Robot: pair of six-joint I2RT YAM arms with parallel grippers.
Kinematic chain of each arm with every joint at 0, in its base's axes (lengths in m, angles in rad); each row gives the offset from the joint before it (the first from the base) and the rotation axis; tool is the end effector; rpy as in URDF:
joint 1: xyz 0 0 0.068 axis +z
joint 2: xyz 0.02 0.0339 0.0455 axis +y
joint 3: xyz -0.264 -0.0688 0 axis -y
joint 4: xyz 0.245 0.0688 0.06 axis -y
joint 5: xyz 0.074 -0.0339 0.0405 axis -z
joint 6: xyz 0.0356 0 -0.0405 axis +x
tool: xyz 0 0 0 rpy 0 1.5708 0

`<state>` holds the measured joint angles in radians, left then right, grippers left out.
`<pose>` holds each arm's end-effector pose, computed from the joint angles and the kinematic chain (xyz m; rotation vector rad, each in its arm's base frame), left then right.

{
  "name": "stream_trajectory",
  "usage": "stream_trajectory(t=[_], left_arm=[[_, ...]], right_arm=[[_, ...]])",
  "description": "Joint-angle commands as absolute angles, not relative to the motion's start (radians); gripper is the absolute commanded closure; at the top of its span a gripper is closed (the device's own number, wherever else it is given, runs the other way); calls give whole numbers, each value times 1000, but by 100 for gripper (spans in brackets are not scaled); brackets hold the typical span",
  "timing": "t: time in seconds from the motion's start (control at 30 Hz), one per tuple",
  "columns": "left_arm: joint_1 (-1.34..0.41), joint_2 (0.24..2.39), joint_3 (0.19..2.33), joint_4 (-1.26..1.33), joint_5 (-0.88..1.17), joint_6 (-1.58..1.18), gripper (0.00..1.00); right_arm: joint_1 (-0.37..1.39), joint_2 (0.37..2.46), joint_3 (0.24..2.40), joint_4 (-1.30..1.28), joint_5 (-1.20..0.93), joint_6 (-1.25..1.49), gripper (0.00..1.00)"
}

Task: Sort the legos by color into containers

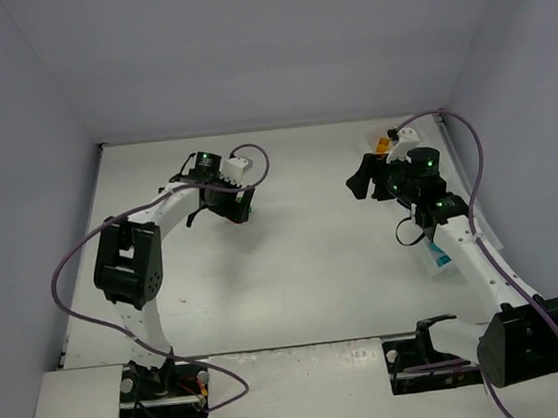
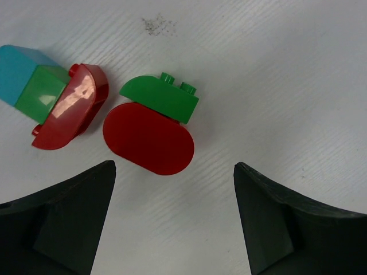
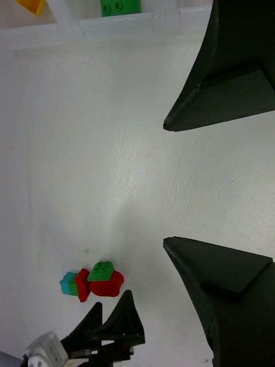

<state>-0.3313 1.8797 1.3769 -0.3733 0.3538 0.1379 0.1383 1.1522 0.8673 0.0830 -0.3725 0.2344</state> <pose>0.3862 -0.1459 0.2170 0.7195 2.3324 -0.5185 0.2653 0.0500 0.3219 -0.1876 1.7878 0.5976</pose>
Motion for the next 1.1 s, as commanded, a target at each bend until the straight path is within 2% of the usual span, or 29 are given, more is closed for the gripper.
stream_trajectory(t=[0.0,0.43,0.9,0.97,1.0,1.07], left_arm=[[-327,1908,1454,-414,407,222,23],[-327,1993,1522,-384,299,270,23],[-327,2063,1577,-437,341,391,23],[-327,2071,1583,-446,354,397,28],[-327,2071,1582,-462,362,400,41],[-325,2062,1563,-465,385,400,51]], right_arm=[[143,1103,868,107,-382,222,29],[143,1097,854,98,-403,216,29],[143,1106,861,98,-433,206,29],[143,1108,862,95,-449,206,30],[143,1108,864,94,-456,204,30],[144,1108,865,89,-477,202,31]])
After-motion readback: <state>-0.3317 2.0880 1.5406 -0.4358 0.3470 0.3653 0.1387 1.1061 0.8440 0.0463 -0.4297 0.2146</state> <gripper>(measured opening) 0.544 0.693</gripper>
